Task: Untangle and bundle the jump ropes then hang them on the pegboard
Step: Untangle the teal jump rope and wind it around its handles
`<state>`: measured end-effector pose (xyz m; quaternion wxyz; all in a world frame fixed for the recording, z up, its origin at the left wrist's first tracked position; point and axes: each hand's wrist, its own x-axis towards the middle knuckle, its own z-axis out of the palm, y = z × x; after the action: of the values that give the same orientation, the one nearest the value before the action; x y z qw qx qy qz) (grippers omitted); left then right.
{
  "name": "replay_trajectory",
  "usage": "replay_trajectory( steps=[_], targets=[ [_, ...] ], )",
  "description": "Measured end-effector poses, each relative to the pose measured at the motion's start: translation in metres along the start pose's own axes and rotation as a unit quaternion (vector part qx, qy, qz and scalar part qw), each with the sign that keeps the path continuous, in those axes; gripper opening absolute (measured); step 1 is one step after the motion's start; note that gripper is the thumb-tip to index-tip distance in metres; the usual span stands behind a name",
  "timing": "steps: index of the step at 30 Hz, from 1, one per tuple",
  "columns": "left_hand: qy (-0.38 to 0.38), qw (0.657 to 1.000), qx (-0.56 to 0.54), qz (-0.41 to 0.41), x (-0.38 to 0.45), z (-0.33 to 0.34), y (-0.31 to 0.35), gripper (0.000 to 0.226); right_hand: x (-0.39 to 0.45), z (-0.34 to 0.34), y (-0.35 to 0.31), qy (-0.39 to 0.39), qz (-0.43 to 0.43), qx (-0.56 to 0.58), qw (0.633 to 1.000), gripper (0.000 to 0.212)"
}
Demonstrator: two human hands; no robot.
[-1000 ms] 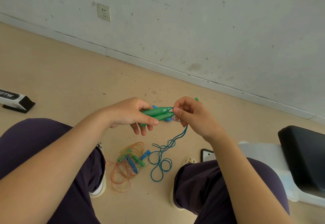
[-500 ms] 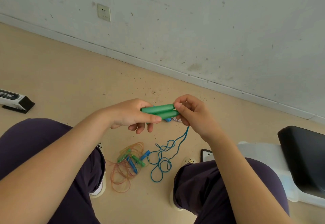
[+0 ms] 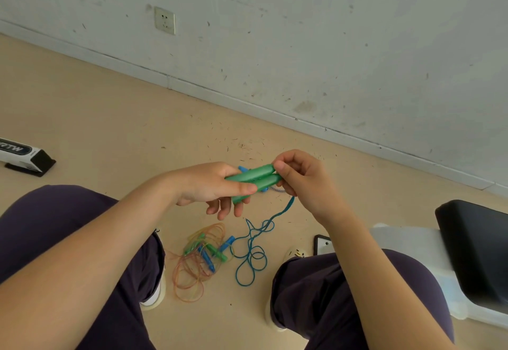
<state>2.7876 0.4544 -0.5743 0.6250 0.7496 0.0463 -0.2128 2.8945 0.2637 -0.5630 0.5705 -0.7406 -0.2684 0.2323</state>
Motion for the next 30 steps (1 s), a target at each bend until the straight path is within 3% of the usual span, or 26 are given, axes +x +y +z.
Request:
replay_trajectory(
  steps=[7, 9, 12, 14, 16, 18, 20, 24, 30],
  targets=[
    [0.017, 0.997, -0.069, 0.039, 0.002, -0.004, -0.002, 0.032, 0.003, 0.0, 0.003, 0.031, -0.021, 0.042, 0.998, 0.01],
    [0.09, 0.979, -0.157, 0.088, 0.005, -0.006, -0.001, 0.031, 0.005, -0.003, 0.005, 0.046, -0.012, 0.05, 0.998, 0.012],
    [0.25, 0.922, -0.258, 0.145, 0.006, -0.018, 0.0, 0.027, 0.008, -0.006, 0.009, 0.081, 0.01, 0.015, 0.997, 0.009],
    [0.32, 0.909, -0.23, 0.137, 0.006, -0.022, -0.002, 0.027, 0.01, -0.005, 0.011, 0.09, 0.026, -0.023, 0.995, 0.009],
    [0.335, 0.925, -0.154, 0.096, 0.006, -0.02, -0.003, 0.026, 0.008, -0.001, 0.01, 0.066, 0.036, -0.064, 0.995, 0.011],
    [0.293, 0.954, -0.049, 0.033, 0.006, -0.015, -0.004, 0.025, 0.005, 0.003, 0.008, 0.021, 0.028, -0.093, 0.995, 0.011],
    [0.195, 0.979, 0.059, -0.028, 0.003, -0.012, -0.006, 0.023, 0.001, 0.005, 0.004, -0.015, 0.006, -0.109, 0.994, 0.01],
    [-0.016, 0.991, 0.103, -0.081, -0.003, -0.001, -0.002, 0.02, 0.0, 0.007, -0.005, -0.017, -0.036, -0.102, 0.994, 0.013],
    [-0.039, 0.997, 0.051, -0.032, -0.001, 0.005, 0.003, 0.038, -0.003, 0.014, -0.008, -0.031, -0.045, -0.089, 0.995, 0.016]
  ],
)
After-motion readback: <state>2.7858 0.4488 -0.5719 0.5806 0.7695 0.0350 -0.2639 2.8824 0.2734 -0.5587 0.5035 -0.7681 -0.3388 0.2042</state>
